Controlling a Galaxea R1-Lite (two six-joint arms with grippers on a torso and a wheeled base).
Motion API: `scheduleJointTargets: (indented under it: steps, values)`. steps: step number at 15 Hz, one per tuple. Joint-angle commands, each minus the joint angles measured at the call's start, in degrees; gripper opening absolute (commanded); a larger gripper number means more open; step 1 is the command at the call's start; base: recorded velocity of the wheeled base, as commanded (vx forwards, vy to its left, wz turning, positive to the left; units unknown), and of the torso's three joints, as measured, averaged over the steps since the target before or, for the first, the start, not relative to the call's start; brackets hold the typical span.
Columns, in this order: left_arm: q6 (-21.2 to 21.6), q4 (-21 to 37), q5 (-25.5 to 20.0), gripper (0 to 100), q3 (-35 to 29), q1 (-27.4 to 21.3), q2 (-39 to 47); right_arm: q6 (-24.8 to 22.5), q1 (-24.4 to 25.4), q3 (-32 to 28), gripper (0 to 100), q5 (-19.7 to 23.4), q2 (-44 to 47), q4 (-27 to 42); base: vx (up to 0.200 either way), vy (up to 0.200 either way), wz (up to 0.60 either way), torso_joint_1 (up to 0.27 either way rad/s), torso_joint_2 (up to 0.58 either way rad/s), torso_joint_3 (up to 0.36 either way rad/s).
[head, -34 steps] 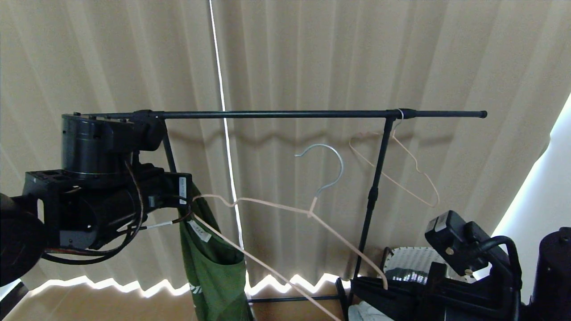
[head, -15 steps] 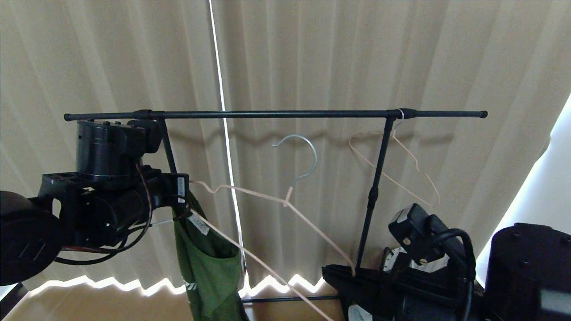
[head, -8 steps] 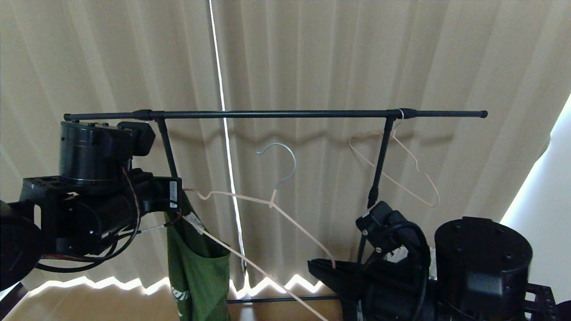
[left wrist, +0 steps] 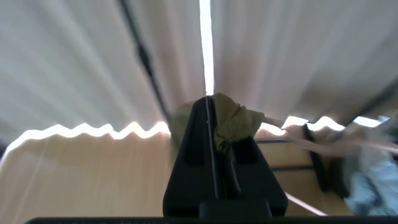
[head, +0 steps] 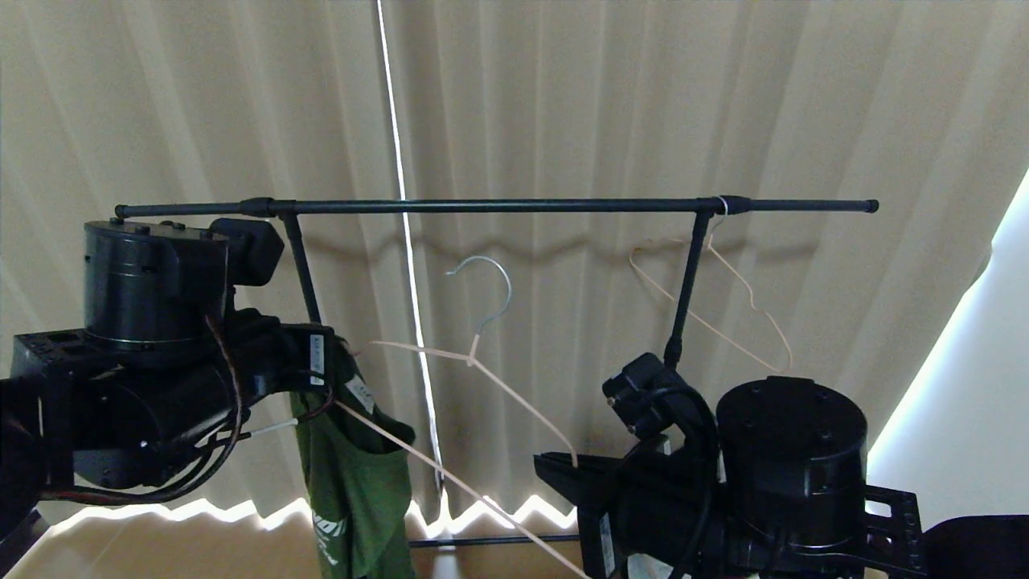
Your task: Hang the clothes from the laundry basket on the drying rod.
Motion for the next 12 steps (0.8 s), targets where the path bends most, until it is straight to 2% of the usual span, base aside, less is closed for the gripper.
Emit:
scheduleJointTargets:
  steps: [1,4,8,10,12]
  values:
    - [-0.06,-0.12,0.01,0,-0.04,-2.55,-0.85,0.01,0.13,-0.43,0,0.01,1.07,-0.06,0.0,0.0,0.0,0.0,0.0,0.0]
    - [-0.24,-0.12,-0.25,0,0.05,-7.65,-3.14,-0.08,0.04,-0.34,0,0.01,1.16,0.02,0.0,0.0,0.0,0.0,0.0,0.0]
    - [0.02,0.14,-1.22,0,0.49,-18.72,-8.15,-0.08,0.04,-0.43,0,0.01,1.07,-0.06,0.0,0.0,0.0,0.0,0.0,0.0]
    - [0.2,0.23,-3.68,0,0.49,-21.89,-8.5,-0.17,0.04,-0.6,0,-0.08,0.99,-0.15,0.0,0.0,0.0,0.0,0.0,0.0]
    - [0.2,0.14,-5.7,0,0.67,-21.89,-8.15,-0.17,0.04,-0.34,0,-0.08,0.37,-0.15,0.0,0.0,0.0,0.0,0.0,0.0]
